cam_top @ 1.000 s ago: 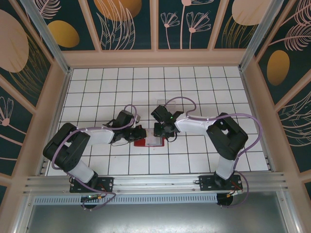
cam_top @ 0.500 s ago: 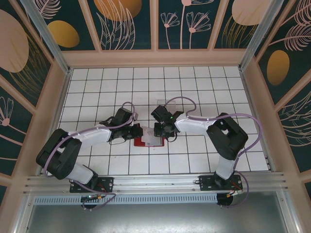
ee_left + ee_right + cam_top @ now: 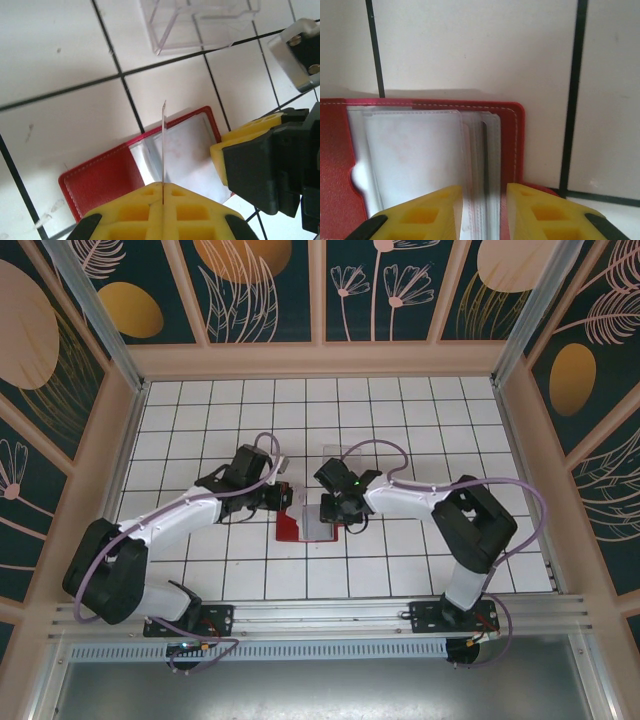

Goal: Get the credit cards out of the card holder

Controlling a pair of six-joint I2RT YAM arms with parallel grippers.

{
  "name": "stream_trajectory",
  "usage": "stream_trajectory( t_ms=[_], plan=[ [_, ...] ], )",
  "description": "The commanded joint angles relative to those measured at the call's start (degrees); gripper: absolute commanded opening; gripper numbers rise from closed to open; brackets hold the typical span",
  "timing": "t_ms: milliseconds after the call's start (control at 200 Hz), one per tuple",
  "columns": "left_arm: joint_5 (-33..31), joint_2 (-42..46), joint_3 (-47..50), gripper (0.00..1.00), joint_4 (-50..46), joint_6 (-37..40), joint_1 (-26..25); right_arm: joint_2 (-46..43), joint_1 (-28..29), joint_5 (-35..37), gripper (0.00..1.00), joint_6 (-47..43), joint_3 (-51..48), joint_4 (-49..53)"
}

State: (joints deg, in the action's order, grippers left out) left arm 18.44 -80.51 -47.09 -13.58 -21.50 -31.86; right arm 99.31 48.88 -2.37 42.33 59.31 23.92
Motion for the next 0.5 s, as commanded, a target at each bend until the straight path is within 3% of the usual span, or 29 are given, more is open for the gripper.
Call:
stream_trajectory(
  t_ms=[0, 305, 490],
  plan=[
    [2.08, 0.58, -4.83, 0.00, -5.05, 12.72, 0.21, -5.11, -1.34, 2.67, 0.31, 0.21, -0.42, 1.99],
    [-5.89, -9.34, -24.14, 0.00, -19.19, 36.46, 0.17, -17.26, -9.95, 6.27, 0.32, -1.73, -2.06, 3.52],
    [-2.25, -15.46, -34.81, 0.00, -25.81, 51.06, -0.07, -23.06, -16.65, 8.04, 0.32, -4.59, -2.86, 6.07]
  ],
)
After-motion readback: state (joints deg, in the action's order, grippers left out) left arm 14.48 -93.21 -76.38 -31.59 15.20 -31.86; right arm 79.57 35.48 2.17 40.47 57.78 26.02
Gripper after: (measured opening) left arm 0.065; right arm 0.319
